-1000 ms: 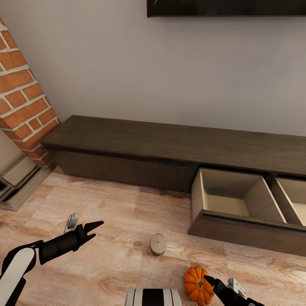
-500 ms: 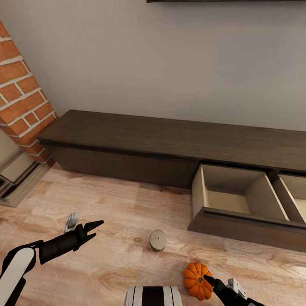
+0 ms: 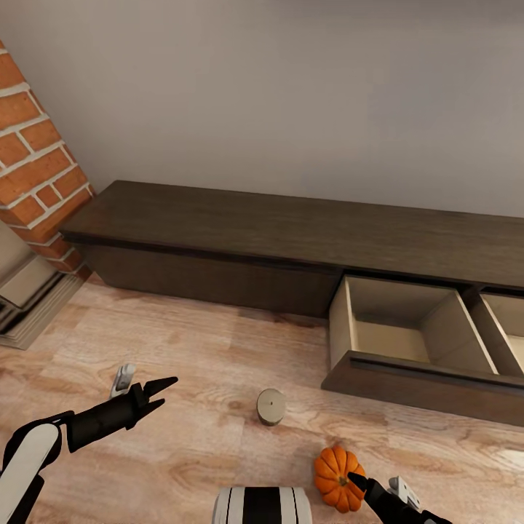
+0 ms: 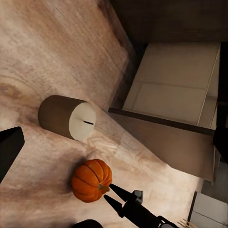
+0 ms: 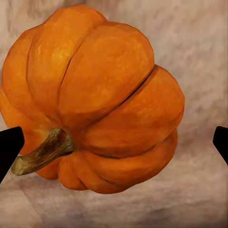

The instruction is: Place each of the two pumpkins and all three candles from the living room inside a cabinet in the living room (use any cabinet), then make sure every cabinet is closed, and position the cauldron so it is next to a table in the living room.

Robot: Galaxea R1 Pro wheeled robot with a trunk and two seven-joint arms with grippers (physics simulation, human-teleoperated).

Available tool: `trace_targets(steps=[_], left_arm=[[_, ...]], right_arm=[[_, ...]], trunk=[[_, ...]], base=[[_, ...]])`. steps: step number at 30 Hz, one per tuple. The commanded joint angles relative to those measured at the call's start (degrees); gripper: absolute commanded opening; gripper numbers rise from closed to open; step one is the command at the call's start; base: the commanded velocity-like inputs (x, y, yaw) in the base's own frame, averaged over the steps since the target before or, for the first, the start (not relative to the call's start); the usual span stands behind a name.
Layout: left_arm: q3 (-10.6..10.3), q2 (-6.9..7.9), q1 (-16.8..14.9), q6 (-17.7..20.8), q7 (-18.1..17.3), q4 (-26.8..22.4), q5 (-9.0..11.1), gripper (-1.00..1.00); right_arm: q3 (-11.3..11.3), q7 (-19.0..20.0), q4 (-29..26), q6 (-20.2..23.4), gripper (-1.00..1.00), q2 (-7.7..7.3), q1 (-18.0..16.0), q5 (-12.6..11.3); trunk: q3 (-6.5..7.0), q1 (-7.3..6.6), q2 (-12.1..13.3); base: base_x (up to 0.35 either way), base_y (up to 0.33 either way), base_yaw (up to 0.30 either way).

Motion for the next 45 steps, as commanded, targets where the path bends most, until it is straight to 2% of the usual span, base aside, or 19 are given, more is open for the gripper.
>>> trace_targets(steps=[1,45], left_arm=[[0.1,-0.02,0.0,0.2,-0.5,0.0,-0.5,1.00],[0.0,0.02,0.0,0.3,-0.5,-0.1,-0.3,1.00]], right_arm=[[0.4,0.1,0.0,0.3,1.00,-0.03,0.0,-0.6],[0.5,0.1,0.0,0.2,1.00,0.03,0.0,-0.7]], trunk=[[-0.03,-0.01,0.0],[-0.03,-0.01,0.0]], base=[[0.000,0.000,0.000],[0.030,0.013,0.000]])
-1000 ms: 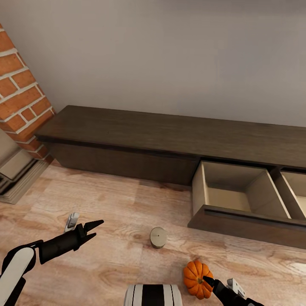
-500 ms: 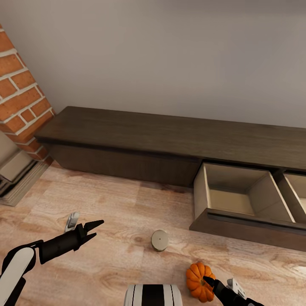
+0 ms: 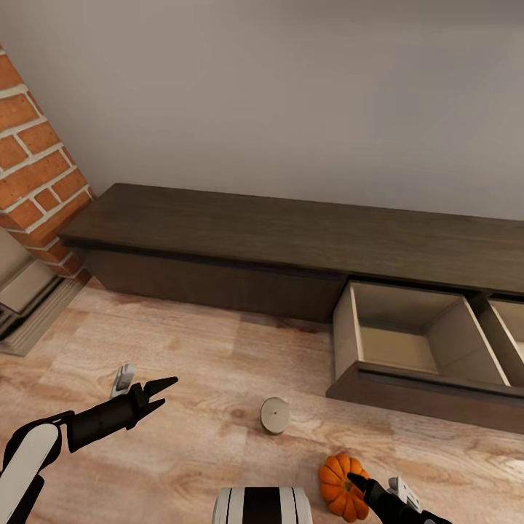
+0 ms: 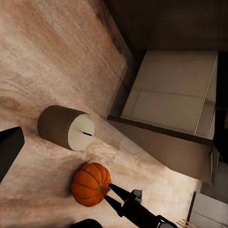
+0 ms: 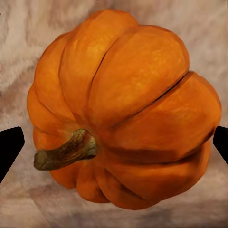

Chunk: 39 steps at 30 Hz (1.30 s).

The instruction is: Place each of the two pumpkins and all three candles from the living room inside a cabinet in the living room (use any cabinet), then make sure every cabinet is closed, and position the cauldron so it is next to a table in the living room.

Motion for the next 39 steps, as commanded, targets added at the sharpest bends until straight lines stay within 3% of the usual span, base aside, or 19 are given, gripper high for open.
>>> trace_targets(steps=[1,16,30,39], left_arm=[[0.1,-0.01,0.0,0.2,-0.5,0.0,-0.5,1.00],[0.2,0.03,0.0,0.2,-0.5,-0.1,-0.5,1.00],[0.2,-0.01,0.0,0.2,-0.5,-0.1,-0.5,1.00],[0.1,-0.01,0.0,0.3,-0.5,-0.2,-0.5,1.00]], right_arm=[[0.3,0.2,0.0,0.4,1.00,-0.05,0.0,-0.6],[0.3,0.2,0.0,0.4,1.00,-0.08,0.0,-0.6],[0.3,0.2,0.0,0.5,1.00,-0.16,0.0,-0.7],[0.2,0.1,0.1,0.5,1.00,-0.17,0.0,-0.8]], trunk=[[-0.03,0.00,0.0],[-0.03,0.00,0.0],[-2.47,0.28,-0.2],[-2.92,0.33,-0.2]], base=[[0.057,0.000,0.000],[0.005,0.000,0.000],[0.000,0.000,0.000],[0.000,0.000,0.000]])
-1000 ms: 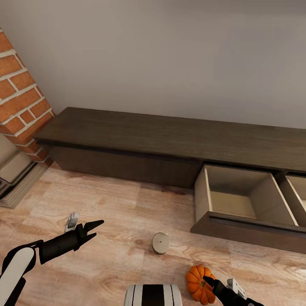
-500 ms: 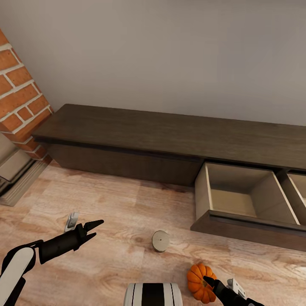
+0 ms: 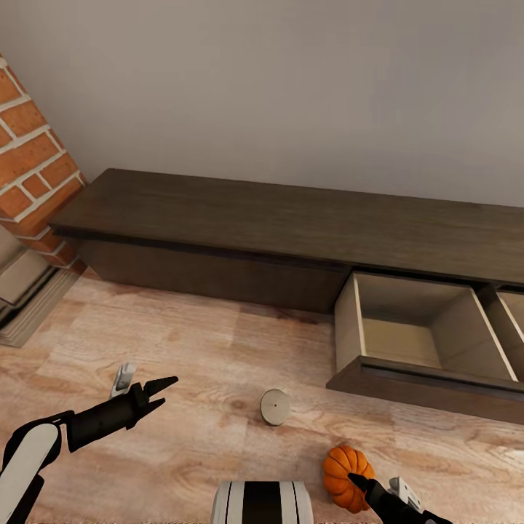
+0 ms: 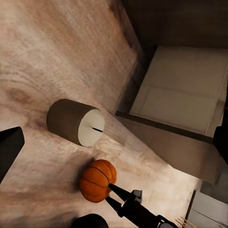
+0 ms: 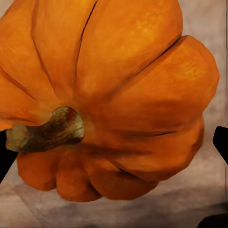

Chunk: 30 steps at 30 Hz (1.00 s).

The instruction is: Place each of the two pumpkins and all three candles from the living room inside a cabinet in the living room (use any cabinet), then make sure every cabinet is closed, and position the cauldron so it is next to a table in the living room.

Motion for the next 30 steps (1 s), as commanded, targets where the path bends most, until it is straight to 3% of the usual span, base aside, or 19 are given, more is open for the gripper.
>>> trace_targets(steps=[1,4,30], left_arm=[[0.0,-0.01,0.0,0.2,-0.5,-0.3,-0.5,1.00],[0.0,-0.01,0.0,0.2,-0.5,-0.5,-0.5,1.00],[-0.1,-0.01,0.0,0.2,-0.5,-0.6,-0.5,1.00]], right_arm=[[0.3,0.1,0.0,0.3,1.00,-0.03,0.0,-0.6],[0.3,0.1,0.0,0.3,1.00,0.01,0.0,-0.6],[0.3,0.1,0.0,0.2,1.00,0.05,0.0,-0.7]], trunk=[[-0.26,0.01,0.0],[-0.93,0.09,-0.1],[-0.93,0.09,-0.1]], base=[[0.000,0.000,0.000],[0.000,0.000,0.000],[0.027,0.007,0.000]])
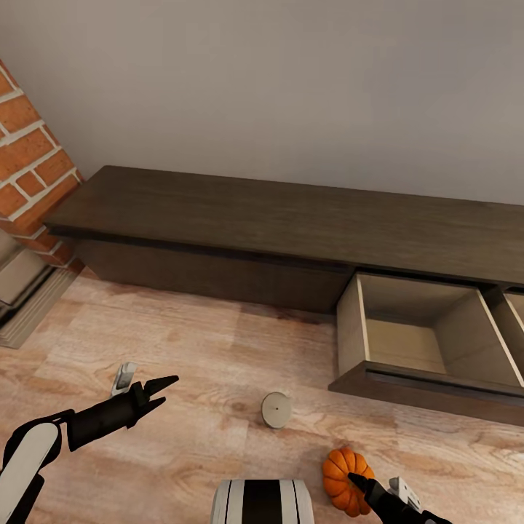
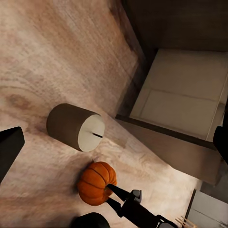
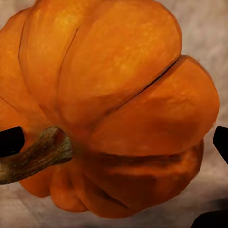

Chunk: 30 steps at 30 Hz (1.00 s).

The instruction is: Place each of the two pumpkins and all three candles from the living room inside a cabinet in the living room (use any cabinet), then make sure every cabinet is closed, and position the cauldron so it is next to a table in the living room.

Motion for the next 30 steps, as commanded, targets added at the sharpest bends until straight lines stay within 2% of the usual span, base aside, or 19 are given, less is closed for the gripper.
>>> trace_targets(steps=[1,30], left_arm=[[0.1,-0.01,0.0,0.2,-0.5,0.0,-0.5,1.00],[0.1,-0.01,0.0,0.3,-0.5,0.0,-0.5,1.00]], right_arm=[[0.3,0.1,0.0,0.3,1.00,-0.02,0.0,-0.6],[0.3,-0.2,0.0,0.2,1.00,0.07,0.0,-0.6]], trunk=[[-0.03,-0.01,0.0],[-0.03,-0.01,0.0]], base=[[0.016,0.003,0.000],[0.021,0.014,0.000]])
